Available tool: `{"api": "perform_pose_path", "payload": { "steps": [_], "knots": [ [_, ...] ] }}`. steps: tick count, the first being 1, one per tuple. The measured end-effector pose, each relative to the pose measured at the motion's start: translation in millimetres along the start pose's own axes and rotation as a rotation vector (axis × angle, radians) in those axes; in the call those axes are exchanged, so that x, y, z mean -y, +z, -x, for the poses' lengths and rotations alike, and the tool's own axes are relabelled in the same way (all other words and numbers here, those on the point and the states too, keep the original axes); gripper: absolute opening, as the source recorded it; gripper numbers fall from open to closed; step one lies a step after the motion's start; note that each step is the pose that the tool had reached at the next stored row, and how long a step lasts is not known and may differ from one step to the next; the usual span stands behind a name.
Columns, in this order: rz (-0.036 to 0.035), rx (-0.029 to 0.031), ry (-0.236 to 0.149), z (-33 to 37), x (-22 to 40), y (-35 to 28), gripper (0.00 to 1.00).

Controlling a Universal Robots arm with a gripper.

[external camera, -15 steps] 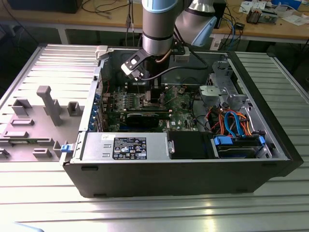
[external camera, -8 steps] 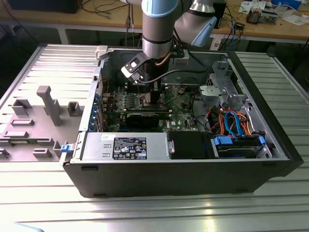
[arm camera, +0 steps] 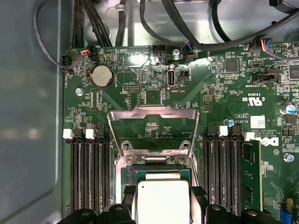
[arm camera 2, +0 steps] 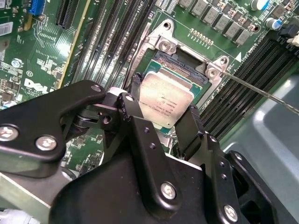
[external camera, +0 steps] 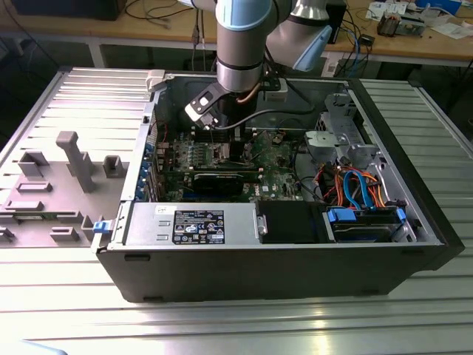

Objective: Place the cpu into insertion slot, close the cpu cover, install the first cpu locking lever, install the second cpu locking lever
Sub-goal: 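Place the cpu into insertion slot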

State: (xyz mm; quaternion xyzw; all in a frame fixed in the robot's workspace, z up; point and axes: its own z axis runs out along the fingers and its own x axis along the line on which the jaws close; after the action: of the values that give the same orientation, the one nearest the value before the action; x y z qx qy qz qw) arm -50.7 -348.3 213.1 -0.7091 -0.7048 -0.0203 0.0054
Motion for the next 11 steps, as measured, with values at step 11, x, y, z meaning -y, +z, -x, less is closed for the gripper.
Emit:
{"api": "perform_pose_path", "payload": {
  "steps": [11],
  "knots": [
    [0.0003,0.0712,-0.002,-12.1,0.0,1.6,0.55]
  ]
}}
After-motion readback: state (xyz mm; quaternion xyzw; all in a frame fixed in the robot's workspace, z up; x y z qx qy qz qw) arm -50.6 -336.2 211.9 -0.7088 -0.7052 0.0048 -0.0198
